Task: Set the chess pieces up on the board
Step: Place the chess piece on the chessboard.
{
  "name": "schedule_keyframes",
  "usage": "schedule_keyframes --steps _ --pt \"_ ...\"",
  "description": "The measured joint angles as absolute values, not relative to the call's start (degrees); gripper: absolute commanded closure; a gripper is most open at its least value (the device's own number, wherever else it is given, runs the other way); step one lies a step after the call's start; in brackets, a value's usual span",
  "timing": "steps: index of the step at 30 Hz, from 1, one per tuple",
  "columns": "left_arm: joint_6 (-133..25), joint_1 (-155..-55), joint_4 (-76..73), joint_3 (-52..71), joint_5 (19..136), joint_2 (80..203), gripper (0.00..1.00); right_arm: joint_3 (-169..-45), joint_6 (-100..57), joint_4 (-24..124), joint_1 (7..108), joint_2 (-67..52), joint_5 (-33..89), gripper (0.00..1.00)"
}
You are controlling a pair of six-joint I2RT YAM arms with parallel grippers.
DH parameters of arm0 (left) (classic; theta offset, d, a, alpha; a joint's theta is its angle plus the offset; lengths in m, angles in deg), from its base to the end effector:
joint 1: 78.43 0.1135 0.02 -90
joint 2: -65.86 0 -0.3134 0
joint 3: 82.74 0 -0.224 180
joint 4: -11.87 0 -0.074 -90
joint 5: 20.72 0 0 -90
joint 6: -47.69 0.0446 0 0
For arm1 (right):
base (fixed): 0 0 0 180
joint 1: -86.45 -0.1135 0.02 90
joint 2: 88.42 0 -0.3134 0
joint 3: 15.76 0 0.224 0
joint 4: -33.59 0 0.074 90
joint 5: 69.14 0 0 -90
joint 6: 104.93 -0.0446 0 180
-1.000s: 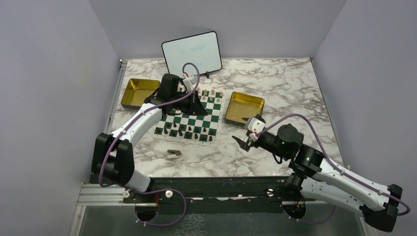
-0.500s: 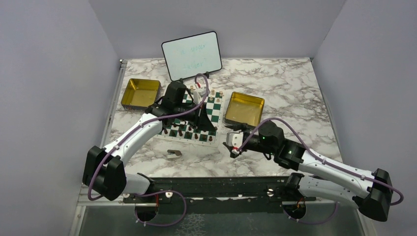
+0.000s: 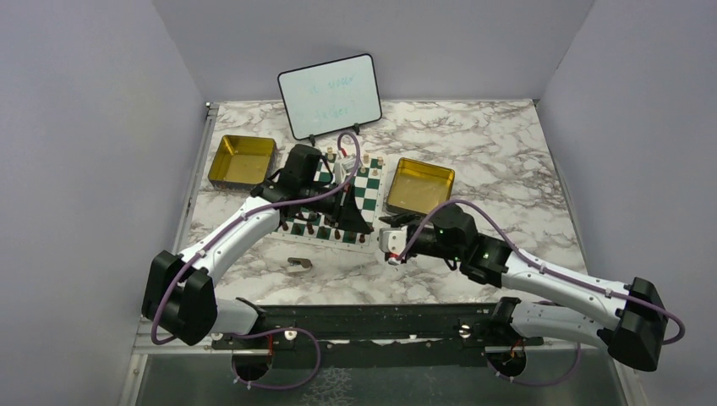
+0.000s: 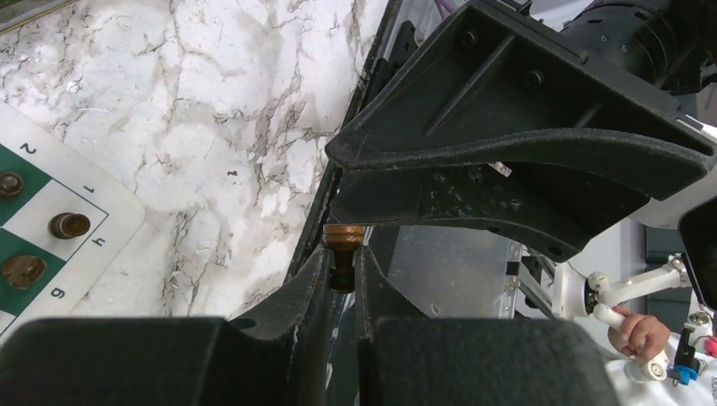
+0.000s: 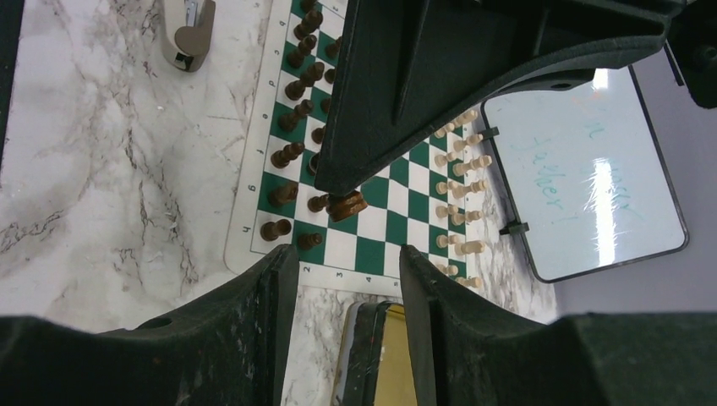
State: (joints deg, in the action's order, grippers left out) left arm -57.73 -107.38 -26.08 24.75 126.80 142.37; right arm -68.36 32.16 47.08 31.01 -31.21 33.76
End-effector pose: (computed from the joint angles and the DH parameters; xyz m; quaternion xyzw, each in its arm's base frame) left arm 0.1946 -0.1506 0.3371 0.2888 0.7720 -0.5417 0.1646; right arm 0.0969 0.1582 0.3225 -0.6687 0.4519 0.1332 0.5752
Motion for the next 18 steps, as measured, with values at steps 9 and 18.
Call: schedule_keyframes --steps 9,18 --pt "-57.8 -107.8 -26.1 24.8 127.5 142.3 0.97 -70.9 34.0 46.7 31.0 -28.2 36.2 0.48" --pt "-58.1 -107.8 -26.1 24.8 128.3 142.3 0.97 -71.1 34.7 46.0 31.0 -27.1 39.5 0.57"
